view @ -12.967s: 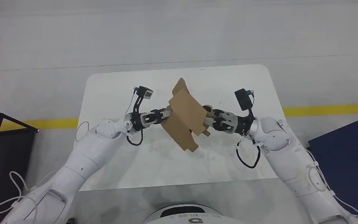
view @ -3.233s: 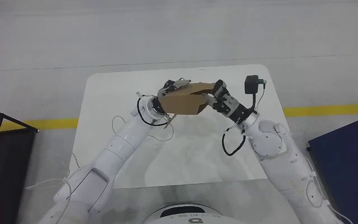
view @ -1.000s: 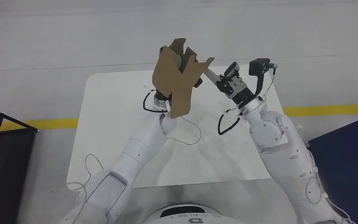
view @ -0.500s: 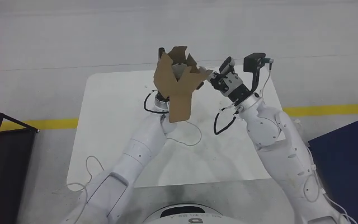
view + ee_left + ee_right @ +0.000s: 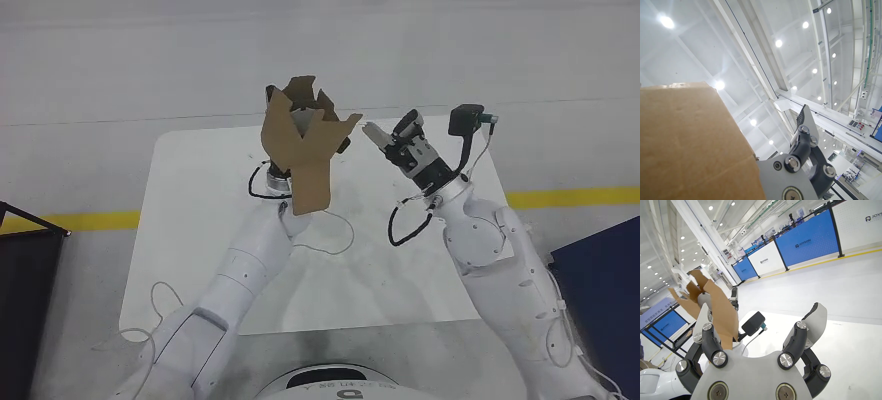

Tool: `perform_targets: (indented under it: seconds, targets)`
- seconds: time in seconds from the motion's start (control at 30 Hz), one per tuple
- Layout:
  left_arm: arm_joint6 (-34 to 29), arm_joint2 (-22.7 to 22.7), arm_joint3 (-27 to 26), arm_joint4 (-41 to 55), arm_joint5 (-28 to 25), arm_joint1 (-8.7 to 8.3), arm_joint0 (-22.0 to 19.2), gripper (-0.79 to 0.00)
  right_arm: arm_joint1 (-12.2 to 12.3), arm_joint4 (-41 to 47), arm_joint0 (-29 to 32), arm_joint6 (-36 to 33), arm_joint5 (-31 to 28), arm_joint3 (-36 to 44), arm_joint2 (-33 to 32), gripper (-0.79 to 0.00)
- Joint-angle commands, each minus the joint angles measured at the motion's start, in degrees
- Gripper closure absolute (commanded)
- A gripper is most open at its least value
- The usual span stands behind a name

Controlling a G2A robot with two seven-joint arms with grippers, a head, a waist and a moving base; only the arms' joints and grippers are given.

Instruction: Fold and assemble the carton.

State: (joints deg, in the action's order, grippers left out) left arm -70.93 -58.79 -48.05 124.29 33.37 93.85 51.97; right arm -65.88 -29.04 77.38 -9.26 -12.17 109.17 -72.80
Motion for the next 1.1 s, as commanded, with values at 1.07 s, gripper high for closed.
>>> perform_targets:
  seconds: [1.07]
  targets:
    - [-17.1,-4.5,16.2,-22.4,-26.7,1.06,-9.0,-0.533,-3.1,5.3,-9.4,-5.4,-7.7,-5.2,13.2,-0.785]
